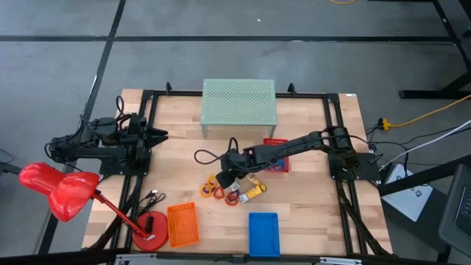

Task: Pick & Place Office Desk Supplies
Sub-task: Put the crayon box into the blue basket

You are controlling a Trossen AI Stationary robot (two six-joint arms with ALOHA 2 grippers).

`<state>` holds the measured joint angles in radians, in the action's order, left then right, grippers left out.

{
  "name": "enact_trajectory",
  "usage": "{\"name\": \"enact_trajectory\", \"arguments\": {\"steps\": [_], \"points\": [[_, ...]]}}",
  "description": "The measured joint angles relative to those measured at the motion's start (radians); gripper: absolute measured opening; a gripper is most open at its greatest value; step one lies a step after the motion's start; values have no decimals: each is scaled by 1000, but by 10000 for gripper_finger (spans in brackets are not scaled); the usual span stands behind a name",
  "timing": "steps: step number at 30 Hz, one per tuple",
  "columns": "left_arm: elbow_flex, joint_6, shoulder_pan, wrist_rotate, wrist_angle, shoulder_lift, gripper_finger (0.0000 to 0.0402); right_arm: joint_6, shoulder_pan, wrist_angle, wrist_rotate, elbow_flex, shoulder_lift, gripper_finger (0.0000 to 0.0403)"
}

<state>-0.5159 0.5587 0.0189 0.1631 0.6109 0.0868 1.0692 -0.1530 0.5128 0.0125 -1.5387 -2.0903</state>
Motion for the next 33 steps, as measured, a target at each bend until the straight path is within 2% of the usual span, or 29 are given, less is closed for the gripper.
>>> {"name": "enact_trajectory", "arguments": {"steps": [2,8,13,17,23,33], "points": [[0,0,0,0,0,0,131,4,4,8,-4,-2,-15,225],[0,4,0,0,0,0,131,24,3,-8,83,-4,-88,223],[0,7,0,-5,0,0,131,45,0,0,74,-5,-92,213],[0,6,0,-6,0,0,131,49,1,7,79,-3,-92,168],[0,5,0,-8,0,0,131,41,0,-6,92,-2,-95,69],[0,3,0,-18,0,0,131,46,-1,15,159,-25,-93,74]]}}
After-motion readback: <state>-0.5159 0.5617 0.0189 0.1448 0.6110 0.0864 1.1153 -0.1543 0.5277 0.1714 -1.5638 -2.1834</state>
